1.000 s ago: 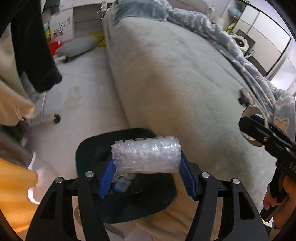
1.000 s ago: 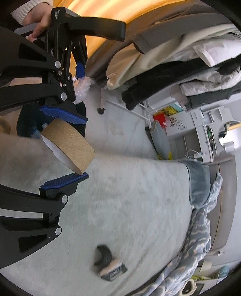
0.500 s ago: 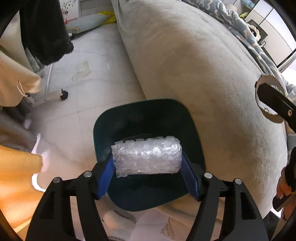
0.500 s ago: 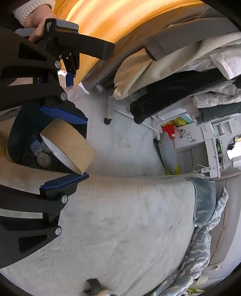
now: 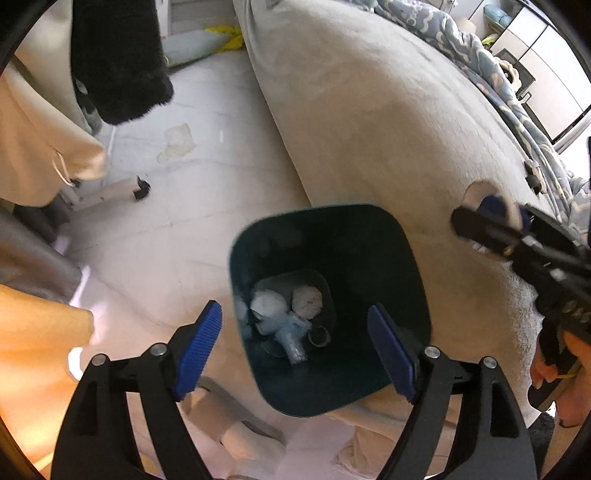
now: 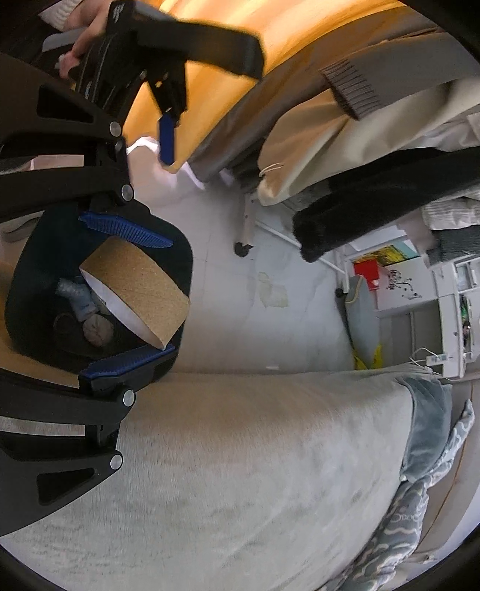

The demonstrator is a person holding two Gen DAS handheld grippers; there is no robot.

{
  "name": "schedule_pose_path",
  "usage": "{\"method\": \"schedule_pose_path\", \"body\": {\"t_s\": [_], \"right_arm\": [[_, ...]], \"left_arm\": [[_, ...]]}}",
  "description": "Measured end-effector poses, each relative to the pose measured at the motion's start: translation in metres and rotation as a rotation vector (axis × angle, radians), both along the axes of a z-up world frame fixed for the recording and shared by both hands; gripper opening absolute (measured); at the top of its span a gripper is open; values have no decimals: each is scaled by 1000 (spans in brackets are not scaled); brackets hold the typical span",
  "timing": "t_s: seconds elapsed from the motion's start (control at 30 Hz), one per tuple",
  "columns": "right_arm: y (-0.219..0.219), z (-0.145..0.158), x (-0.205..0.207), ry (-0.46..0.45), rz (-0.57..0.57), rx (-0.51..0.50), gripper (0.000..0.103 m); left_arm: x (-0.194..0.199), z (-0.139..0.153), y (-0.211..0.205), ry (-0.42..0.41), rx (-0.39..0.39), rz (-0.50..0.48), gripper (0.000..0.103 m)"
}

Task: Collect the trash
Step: 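Open the right tool to drop the brown tape roll into the bin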

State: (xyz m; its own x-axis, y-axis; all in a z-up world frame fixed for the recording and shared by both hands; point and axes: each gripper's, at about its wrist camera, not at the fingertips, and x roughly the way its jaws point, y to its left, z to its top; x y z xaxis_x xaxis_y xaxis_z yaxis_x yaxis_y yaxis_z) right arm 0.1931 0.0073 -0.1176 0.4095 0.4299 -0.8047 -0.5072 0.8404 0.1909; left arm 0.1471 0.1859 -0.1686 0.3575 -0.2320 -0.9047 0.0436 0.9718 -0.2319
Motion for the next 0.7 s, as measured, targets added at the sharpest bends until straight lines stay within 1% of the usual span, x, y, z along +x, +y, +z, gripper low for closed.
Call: {"method": "schedule_pose_path", "body": {"t_s": [0.27,0.33,0.43,0.53,0.63,0.7], "right_arm": [[24,-38,3,78,36,-83,55],[28,-47,4,99,43,-107,55],[34,-60,3,135,55,-140,55],[39,-68,1,153,71,-168,55],[43,-74,-3,173,86,-193,55],[44,-77,-5,183,96,-215,55]], "left_arm": [[-1,25,21,-102,-7,25,83],[-2,29,25,-125,-9,27,82],[-4,37,30,-169,9,27,78],[-4,42,34,-194,-5,35,77],[-5,48,40,-215,-36,44,75],[-5,54,42,-232,-53,46,72]]}}
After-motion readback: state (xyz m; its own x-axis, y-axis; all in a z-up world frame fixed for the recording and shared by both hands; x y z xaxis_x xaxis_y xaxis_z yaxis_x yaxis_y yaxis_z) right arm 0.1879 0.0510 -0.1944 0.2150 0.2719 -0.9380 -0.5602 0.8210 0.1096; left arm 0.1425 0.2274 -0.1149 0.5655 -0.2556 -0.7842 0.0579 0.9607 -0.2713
